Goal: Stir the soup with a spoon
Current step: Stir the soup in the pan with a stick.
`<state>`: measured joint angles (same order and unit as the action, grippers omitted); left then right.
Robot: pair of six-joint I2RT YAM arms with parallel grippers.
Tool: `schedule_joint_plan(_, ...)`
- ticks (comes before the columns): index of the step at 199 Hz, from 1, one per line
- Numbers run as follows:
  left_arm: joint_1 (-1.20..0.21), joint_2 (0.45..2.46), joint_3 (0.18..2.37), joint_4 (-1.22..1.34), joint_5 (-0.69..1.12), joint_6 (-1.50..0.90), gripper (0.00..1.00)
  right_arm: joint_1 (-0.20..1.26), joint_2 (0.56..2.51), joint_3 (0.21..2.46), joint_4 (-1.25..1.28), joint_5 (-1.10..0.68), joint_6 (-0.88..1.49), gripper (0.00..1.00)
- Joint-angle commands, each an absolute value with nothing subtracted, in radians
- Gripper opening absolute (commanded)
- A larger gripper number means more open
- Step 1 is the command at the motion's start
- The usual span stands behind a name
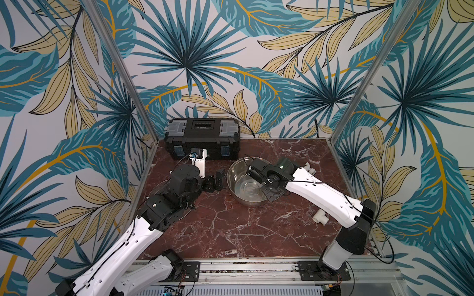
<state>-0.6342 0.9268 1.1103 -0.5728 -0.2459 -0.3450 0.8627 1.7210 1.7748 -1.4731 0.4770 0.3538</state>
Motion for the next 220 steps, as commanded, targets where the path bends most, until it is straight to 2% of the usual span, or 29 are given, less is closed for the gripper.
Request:
schedule_joint_plan(1,-0.637,0.922,1.095,-0.557,-0.238,-0.365,1.0,0.862,1.764,1.828,-1.458,0.491,0.32,0.0)
schedule_joint_plan(110,-0.637,0.928,1.099,-0.563,-0.241,-0.39,1.0,0.926,1.774,1.913,-1.469,0.348,0.281,0.0)
schedule_joint_plan(167,-0.637,0.931,1.1,-0.566,-0.241,-0.391,1.0,0.945,1.679,1.777,-1.505,0.344,0.327,0.0)
schedule_joint_plan(220,-0.637,0.937,1.104,-0.558,-0.231,-0.39,1.0,0.939,1.622,1.67,-1.535,0.444,0.366,0.0)
